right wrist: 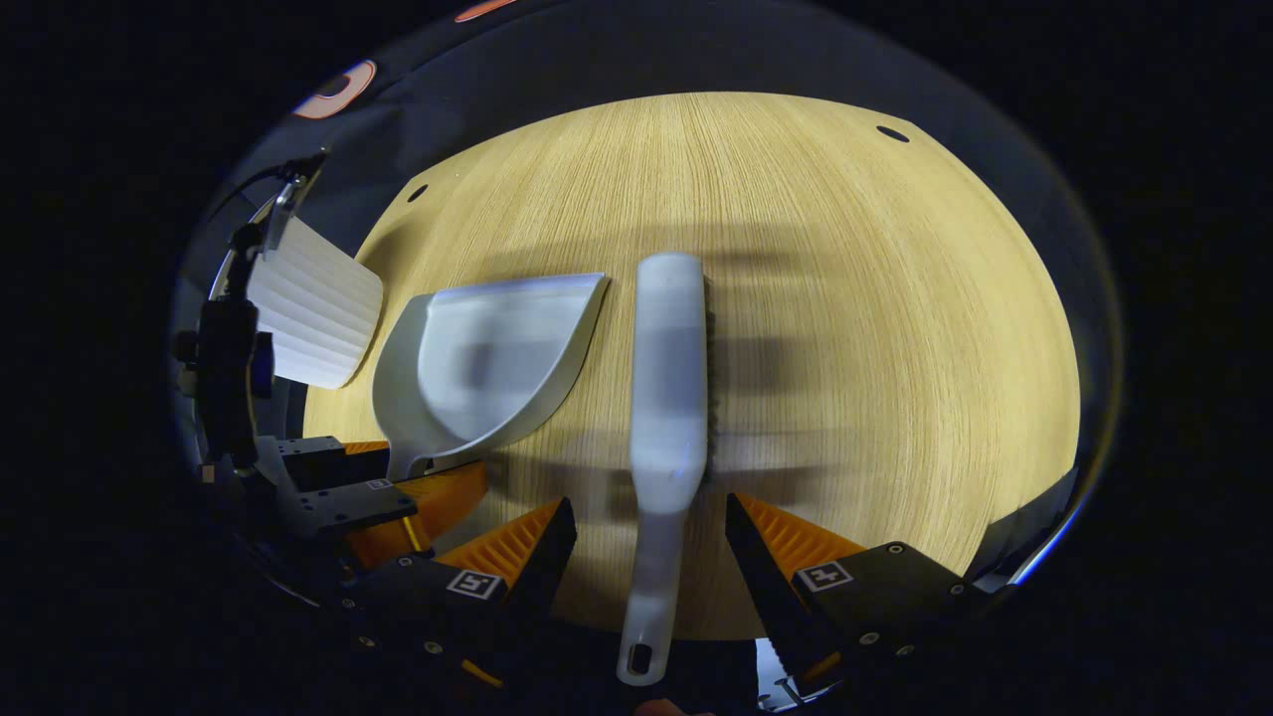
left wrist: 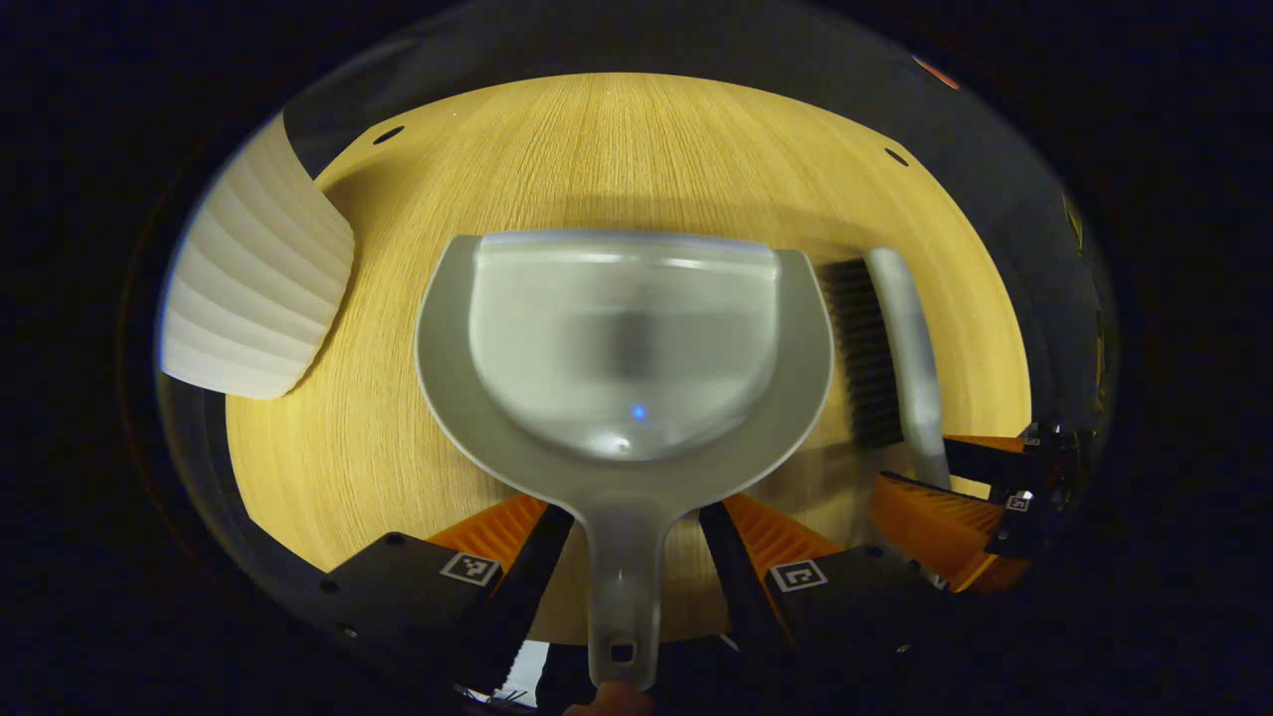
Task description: Pick up the small broom and dustpan from the desktop, sweep the trash into the dustpan with the broom, and then empty the trash into the garbage bin.
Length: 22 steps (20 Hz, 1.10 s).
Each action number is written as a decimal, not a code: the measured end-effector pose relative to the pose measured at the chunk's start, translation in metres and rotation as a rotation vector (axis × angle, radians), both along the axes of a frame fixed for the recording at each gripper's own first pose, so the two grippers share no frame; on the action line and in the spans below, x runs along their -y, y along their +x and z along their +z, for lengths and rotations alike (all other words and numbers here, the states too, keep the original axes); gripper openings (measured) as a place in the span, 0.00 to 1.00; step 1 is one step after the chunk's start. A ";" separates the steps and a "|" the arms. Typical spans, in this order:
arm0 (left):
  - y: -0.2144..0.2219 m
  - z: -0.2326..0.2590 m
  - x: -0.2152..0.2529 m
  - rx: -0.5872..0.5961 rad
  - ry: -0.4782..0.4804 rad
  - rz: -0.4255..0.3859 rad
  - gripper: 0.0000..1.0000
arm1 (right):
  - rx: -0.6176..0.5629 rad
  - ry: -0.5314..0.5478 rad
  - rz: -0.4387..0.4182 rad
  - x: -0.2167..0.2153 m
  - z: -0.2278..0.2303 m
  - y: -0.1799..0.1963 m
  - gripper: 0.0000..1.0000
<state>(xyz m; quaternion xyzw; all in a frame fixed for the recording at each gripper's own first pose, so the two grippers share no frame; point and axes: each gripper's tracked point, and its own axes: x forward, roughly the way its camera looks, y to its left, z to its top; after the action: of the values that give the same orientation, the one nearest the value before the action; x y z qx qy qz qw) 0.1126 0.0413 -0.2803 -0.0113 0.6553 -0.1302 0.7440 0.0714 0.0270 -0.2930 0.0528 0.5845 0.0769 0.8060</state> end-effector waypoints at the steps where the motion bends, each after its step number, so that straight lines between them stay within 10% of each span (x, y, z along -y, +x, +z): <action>1: 0.003 0.005 -0.001 0.021 -0.003 0.002 0.85 | 0.014 -0.003 -0.002 0.002 0.004 0.003 0.93; 15: 0.103 0.159 -0.027 0.714 -0.021 0.026 0.96 | 0.487 -0.087 -0.077 0.030 0.154 0.068 0.95; 22: 0.113 0.173 -0.032 1.041 -0.042 0.125 0.95 | 0.905 -0.096 -0.128 0.040 0.240 0.093 0.94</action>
<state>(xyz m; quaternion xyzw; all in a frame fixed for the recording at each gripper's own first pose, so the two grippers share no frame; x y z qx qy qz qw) 0.2260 0.0735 -0.1074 0.0006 0.1942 -0.0871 0.9771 0.1643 -0.0133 -0.0528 0.0127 0.1723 0.0149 0.9849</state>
